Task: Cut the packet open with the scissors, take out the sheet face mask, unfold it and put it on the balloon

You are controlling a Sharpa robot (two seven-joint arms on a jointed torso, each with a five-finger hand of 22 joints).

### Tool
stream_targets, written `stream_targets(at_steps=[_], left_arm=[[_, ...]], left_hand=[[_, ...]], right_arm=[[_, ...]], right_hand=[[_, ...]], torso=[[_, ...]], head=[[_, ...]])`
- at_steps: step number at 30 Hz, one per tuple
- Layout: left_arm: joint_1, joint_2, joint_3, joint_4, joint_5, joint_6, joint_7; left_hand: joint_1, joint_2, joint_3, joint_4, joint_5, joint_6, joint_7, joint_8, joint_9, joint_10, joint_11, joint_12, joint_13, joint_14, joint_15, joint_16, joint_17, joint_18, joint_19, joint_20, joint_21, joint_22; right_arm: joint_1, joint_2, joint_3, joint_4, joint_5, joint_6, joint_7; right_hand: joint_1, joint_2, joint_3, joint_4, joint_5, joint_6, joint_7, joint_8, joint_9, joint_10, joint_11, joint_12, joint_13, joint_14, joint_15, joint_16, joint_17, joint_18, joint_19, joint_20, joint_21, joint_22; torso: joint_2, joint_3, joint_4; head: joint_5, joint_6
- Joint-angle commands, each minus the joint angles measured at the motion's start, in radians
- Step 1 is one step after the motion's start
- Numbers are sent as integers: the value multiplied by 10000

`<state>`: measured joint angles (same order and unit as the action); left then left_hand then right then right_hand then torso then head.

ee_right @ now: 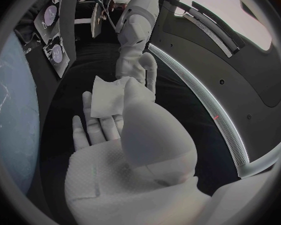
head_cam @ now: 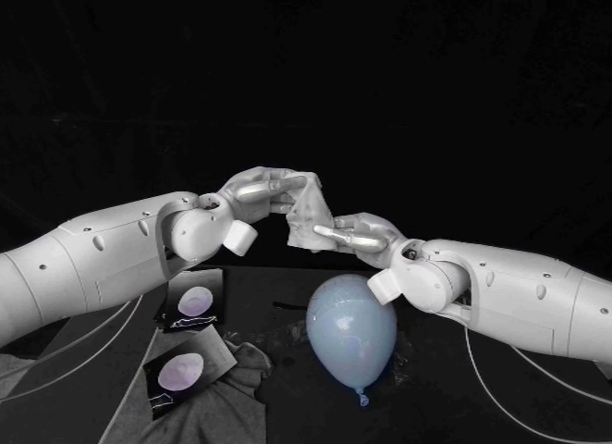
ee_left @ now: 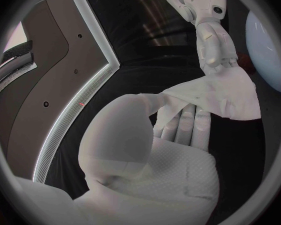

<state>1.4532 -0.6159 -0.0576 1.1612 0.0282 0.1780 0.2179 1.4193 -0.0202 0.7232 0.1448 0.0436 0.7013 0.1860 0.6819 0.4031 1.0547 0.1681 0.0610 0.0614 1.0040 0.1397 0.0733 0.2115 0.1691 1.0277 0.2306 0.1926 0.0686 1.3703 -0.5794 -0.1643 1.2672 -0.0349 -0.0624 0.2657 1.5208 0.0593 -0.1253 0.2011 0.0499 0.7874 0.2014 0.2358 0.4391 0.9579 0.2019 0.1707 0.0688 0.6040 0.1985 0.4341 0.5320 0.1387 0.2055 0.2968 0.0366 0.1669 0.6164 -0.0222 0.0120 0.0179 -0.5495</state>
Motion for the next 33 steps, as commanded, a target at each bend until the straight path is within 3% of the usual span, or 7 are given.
stream_targets(at_steps=[1, 8, 18, 21, 24, 26, 33], left_arm=[[21, 31, 19, 2, 257, -86, 273], [21, 22, 21, -21, 285, -168, 261], [22, 25, 21, -83, 286, -351, 265], [22, 35, 21, -127, 287, -426, 305], [22, 45, 21, -176, 289, -487, 348], [22, 60, 21, -222, 298, -559, 399], [21, 111, 23, -349, 379, -726, 519]], left_hand=[[-57, 51, 69, 3, 50, -60, 249, 77, 1098, -64, 32, 18, 15, -83, -3, -45, -14, 159, 96, -5, 16, -14], [-54, 53, 75, -5, 49, -65, 247, 86, 1105, -63, 32, 18, 15, -83, -4, -44, -14, 159, 100, -6, 14, -15], [-52, 34, 85, -37, 50, -75, 253, 130, 1138, -43, 27, 26, 18, -81, -8, -40, -18, 159, 118, -13, 6, -18], [-53, 28, 86, -45, 50, -77, 255, 141, 1146, -36, 26, 28, 19, -80, -9, -39, -19, 159, 124, -16, 4, -18], [-53, 28, 86, -45, 50, -77, 255, 141, 1146, -36, 26, 28, 19, -80, -9, -39, -19, 159, 124, -16, 4, -18], [-54, 25, 88, -50, 50, -76, 257, 151, 1153, -28, 25, 31, 20, -78, -11, -37, -19, 159, 129, -17, 3, -18], [-55, 24, 92, -56, 50, -76, 258, 167, 1164, -15, 24, 35, 22, -74, -12, -35, -20, 159, 137, -20, 1, -19]], right_arm=[[-33, 59, 2, -39, -107, 141, -100], [-69, 58, 2, 1, -21, -108, 218], [-89, -36, 3, 117, -25, -218, 489], [-90, -61, 3, 136, -153, -222, 461], [-91, -86, 3, 146, -331, -276, 404], [-91, -106, 3, 148, -530, -346, 336], [-91, -135, 3, 132, -887, -436, 130]], right_hand=[[132, 60, -41, -68, -17, 240, 354, 30, -63, 201, -60, 60, -23, 206, -44, 81, -15, 144, 90, -7, 51, 5], [850, 703, 388, -199, -9, 947, -66, 67, -231, 876, -431, 199, -20, 890, -338, 302, -34, 393, 446, -9, 121, 173], [1825, 1094, 1857, -618, -10, 1737, -341, 240, -313, 1933, -802, 207, -25, 1827, -615, 262, -318, 501, 1854, -55, 492, 755], [1615, 759, 2726, -627, -12, 1836, -338, 293, -319, 2169, -820, 148, -16, 2022, -625, 41, -549, 500, 2231, -64, 571, 843], [527, -393, 5178, -665, 60, 1985, -410, 515, -243, 2518, -888, 51, 19, 2376, -640, -207, -837, 489, 2891, -87, 681, 909], [-146, -820, 6138, -834, 8, 2052, -394, 723, -120, 2743, -895, 121, 75, 2510, -683, -196, -855, 507, 3373, -104, 795, 1014], [-742, -1179, 7075, -1381, -6, 1915, -310, 905, 24, 2695, -859, 66, 90, 2491, -660, -234, -867, 500, 3508, -106, 805, 932]], torso=[[4, 0, 1], [3, 8, -3], [1, 7, -13], [-1, 7, -19], [1, 3, -16], [3, 2, -13], [1, 4, -9]], head=[[4, -2], [9, -20], [19, -9], [18, 1], [4, 7], [3, 12], [7, 9]])
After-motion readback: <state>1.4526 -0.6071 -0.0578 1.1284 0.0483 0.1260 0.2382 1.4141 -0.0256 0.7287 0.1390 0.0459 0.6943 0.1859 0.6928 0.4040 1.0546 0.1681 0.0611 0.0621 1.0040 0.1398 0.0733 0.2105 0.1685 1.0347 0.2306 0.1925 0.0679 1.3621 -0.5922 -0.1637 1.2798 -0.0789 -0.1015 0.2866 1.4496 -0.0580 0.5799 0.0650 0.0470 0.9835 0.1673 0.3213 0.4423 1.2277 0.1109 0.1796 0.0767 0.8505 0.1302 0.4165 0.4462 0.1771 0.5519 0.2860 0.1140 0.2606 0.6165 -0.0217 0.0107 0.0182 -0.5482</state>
